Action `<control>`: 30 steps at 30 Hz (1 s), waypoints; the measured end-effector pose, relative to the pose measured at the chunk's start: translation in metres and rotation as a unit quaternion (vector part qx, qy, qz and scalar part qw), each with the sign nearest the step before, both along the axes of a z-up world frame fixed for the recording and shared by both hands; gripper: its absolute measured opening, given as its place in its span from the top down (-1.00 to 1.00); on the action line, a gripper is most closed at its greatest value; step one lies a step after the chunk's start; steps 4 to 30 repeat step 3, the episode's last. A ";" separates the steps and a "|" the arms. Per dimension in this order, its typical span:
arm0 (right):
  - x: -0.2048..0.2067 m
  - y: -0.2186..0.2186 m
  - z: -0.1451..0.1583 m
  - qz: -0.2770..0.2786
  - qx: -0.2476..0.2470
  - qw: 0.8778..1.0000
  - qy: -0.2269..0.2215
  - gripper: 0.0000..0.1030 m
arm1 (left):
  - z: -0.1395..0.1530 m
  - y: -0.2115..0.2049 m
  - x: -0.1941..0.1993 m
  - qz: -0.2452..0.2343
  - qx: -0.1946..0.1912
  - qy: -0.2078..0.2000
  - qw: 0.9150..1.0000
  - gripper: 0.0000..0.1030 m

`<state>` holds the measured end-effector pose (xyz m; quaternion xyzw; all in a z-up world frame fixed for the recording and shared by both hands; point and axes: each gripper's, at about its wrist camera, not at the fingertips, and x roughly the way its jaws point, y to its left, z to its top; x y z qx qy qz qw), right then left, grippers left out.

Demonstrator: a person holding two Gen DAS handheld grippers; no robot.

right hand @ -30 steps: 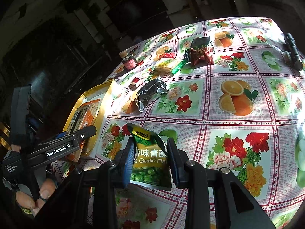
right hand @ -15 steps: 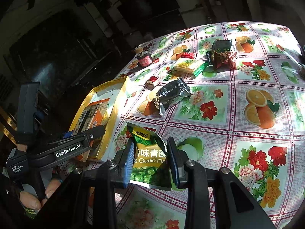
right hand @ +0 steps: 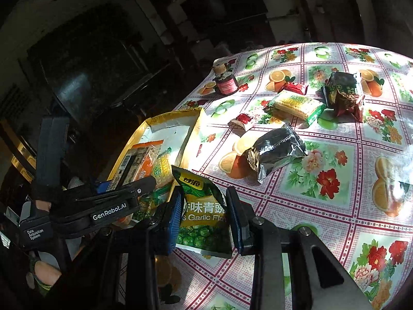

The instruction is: Organize snacks

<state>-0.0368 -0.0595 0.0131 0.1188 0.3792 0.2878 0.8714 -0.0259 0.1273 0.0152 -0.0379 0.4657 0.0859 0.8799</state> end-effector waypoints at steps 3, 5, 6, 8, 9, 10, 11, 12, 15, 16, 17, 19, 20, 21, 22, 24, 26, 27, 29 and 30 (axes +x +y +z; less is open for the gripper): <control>0.009 0.015 0.003 0.014 0.003 1.000 -0.001 0.37 | 0.003 0.017 0.008 0.010 -0.007 -0.001 1.000 -0.08; 0.009 0.015 0.003 0.014 0.003 1.000 -0.001 0.37 | 0.003 0.017 0.008 0.010 -0.007 -0.001 1.000 -0.08; 0.009 0.015 0.003 0.014 0.003 1.000 -0.001 0.37 | 0.003 0.017 0.008 0.010 -0.007 -0.001 1.000 -0.08; 0.009 0.015 0.003 0.014 0.003 1.000 -0.001 0.37 | 0.003 0.017 0.008 0.010 -0.007 -0.001 1.000 -0.08; 0.009 0.015 0.003 0.014 0.003 1.000 -0.001 0.37 | 0.003 0.017 0.008 0.010 -0.007 -0.001 1.000 -0.08; 0.009 0.015 0.003 0.014 0.003 1.000 -0.001 0.37 | 0.003 0.017 0.008 0.010 -0.007 -0.001 1.000 -0.08; 0.009 0.015 0.003 0.014 0.003 1.000 -0.001 0.37 | 0.003 0.017 0.008 0.010 -0.007 -0.001 1.000 -0.08; 0.009 0.015 0.003 0.014 0.003 1.000 -0.001 0.37 | 0.003 0.017 0.008 0.010 -0.007 -0.001 1.000 -0.08; 0.009 0.015 0.003 0.014 0.003 1.000 -0.001 0.37 | 0.003 0.017 0.008 0.010 -0.007 -0.001 1.000 -0.08; 0.009 0.015 0.003 0.014 0.003 1.000 -0.001 0.37 | 0.003 0.017 0.008 0.010 -0.007 -0.001 1.000 -0.08; 0.009 0.015 0.003 0.014 0.003 1.000 -0.001 0.37 | 0.003 0.017 0.008 0.010 -0.007 -0.001 1.000 -0.08; 0.009 0.015 0.003 0.014 0.003 1.000 -0.001 0.37 | 0.003 0.017 0.008 0.010 -0.007 -0.001 1.000 -0.08; 0.009 0.015 0.003 0.014 0.003 1.000 -0.001 0.37 | 0.003 0.017 0.008 0.010 -0.007 -0.001 1.000 -0.08; 0.009 0.015 0.003 0.014 0.003 1.000 -0.001 0.37 | 0.003 0.017 0.008 0.010 -0.007 -0.001 1.000 -0.08; 0.009 0.015 0.003 0.014 0.003 1.000 -0.001 0.37 | 0.003 0.017 0.008 0.010 -0.007 -0.001 1.000 -0.08; 0.009 0.015 0.003 0.014 0.003 1.000 -0.001 0.37 | 0.003 0.017 0.008 0.010 -0.007 -0.001 1.000 -0.08; 0.009 0.015 0.003 0.014 0.003 1.000 -0.001 0.37 | 0.003 0.017 0.008 0.010 -0.007 -0.001 1.000 -0.08; 0.009 0.015 0.003 0.014 0.003 1.000 -0.001 0.37 | 0.003 0.017 0.008 0.010 -0.007 -0.001 1.000 -0.08; 0.009 0.015 0.003 0.014 0.003 1.000 -0.001 0.37 | 0.003 0.017 0.008 0.010 -0.007 -0.001 1.000 -0.08; 0.009 0.015 0.003 0.014 0.003 1.000 -0.001 0.37 | 0.003 0.017 0.008 0.010 -0.007 -0.001 1.000 -0.08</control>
